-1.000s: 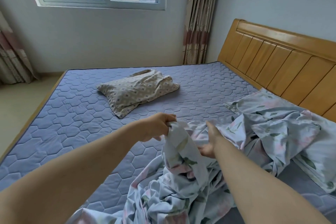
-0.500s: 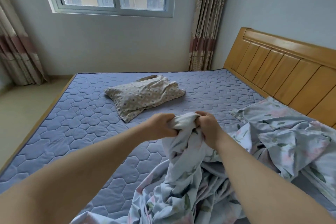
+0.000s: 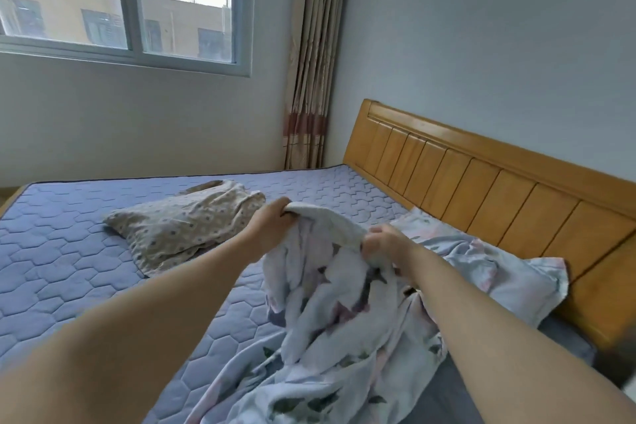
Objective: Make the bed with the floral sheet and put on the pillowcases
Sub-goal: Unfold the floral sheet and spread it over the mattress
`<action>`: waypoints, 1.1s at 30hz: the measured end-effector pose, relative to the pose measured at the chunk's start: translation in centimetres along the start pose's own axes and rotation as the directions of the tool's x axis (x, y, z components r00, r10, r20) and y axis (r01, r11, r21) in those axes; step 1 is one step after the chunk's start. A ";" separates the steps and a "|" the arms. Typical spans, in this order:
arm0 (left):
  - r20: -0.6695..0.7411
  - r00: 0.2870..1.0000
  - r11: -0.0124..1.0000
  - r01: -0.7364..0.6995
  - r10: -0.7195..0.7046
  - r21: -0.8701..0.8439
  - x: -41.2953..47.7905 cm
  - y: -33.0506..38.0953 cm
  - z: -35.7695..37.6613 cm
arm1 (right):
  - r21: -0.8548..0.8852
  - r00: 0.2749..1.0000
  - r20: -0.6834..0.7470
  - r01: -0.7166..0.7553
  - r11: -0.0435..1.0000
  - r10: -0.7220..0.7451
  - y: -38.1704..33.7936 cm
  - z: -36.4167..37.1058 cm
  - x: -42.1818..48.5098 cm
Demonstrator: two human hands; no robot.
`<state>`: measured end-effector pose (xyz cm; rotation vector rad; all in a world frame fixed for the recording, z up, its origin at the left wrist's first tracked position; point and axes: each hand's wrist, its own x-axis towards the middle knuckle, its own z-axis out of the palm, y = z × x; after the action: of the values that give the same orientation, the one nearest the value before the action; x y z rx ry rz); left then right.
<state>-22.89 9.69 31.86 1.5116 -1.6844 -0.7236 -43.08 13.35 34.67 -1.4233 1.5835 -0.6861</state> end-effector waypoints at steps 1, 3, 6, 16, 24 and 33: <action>0.016 0.997 0.997 -0.072 0.072 0.003 0.1 1.4 -0.3 | 0.008 0.997 0.069 0.022 1.000 -0.022 -0.5 0.2 -0.2; 0.038 0.970 0.971 -0.240 0.239 0.022 0.1 4.4 -0.7 | 0.074 0.977 0.184 0.097 0.992 -0.109 -1.8 1.1 -0.9; 0.054 0.934 0.935 -0.354 0.353 0.014 -0.4 6.9 -1.5 | 0.087 0.972 0.033 0.231 0.969 -0.234 -3.8 2.4 -1.8; 0.119 0.984 0.805 -0.175 0.131 0.567 -3.6 -1.3 -7.0 | 0.580 0.914 -0.388 0.344 0.738 -0.121 -6.9 6.4 -4.6; -0.037 0.999 0.944 -0.006 -0.007 -0.331 -6.7 -5.8 -12.8 | -0.040 0.863 -0.499 0.073 0.997 -0.083 -7.1 13.3 -7.7; 0.385 0.865 0.859 -0.437 0.320 0.267 -16.3 -6.1 -19.9 | -0.133 0.911 -0.366 0.150 0.980 -0.189 -7.3 25.1 -14.1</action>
<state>-2.68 26.24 35.53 1.2535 -2.3886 -0.4935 -18.18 29.32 32.62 -1.5865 1.8227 -1.0469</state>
